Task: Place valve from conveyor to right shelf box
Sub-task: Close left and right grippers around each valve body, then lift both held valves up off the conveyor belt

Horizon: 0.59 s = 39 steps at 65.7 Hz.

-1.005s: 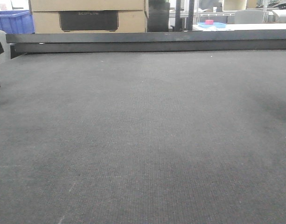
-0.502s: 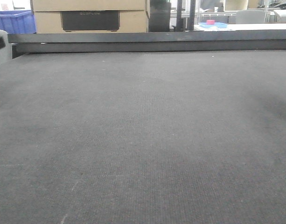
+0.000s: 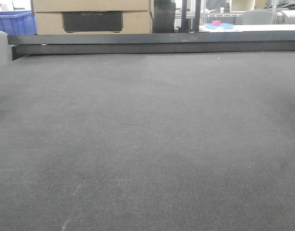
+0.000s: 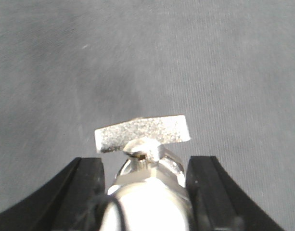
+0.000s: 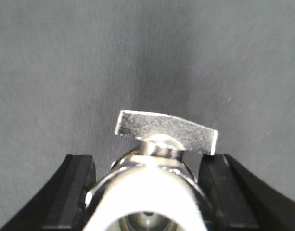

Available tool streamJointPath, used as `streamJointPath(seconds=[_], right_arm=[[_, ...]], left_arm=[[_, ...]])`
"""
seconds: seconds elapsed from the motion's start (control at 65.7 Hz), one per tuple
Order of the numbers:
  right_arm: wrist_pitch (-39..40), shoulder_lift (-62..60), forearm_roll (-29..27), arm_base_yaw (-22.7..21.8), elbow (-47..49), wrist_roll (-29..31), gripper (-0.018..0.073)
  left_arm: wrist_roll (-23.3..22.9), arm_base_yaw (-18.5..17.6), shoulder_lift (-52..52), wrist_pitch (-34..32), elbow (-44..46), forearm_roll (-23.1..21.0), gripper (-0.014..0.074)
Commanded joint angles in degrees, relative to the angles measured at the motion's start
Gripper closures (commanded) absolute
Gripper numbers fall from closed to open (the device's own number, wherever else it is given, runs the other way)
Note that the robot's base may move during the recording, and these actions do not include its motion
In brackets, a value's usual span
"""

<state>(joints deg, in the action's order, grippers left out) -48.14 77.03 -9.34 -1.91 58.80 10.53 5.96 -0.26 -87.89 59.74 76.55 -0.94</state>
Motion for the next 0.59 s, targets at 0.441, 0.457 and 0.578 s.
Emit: streamJointPath(seconds=[0.441, 0.457, 0.578], right_arm=[[7.2, -16.6, -0.2, -0.2, -8.8, 0.1, 0.0711], [7.4, -17.4, -0.2, -0.2, -8.8, 0.1, 0.0711], [9.2, -23.8, -0.2, -0.2, -8.8, 0.1, 0.0711]], left_arm=[[-0.5, -0.2, 32.0, -16.5, -19.2, -0.4, 0.0708], [-0.5, -0.2, 32.7, -16.6, -19.2, -0.4, 0.0708], [-0.5, -0.2, 38.2, -18.8, -19.2, -0.4, 0.0708]])
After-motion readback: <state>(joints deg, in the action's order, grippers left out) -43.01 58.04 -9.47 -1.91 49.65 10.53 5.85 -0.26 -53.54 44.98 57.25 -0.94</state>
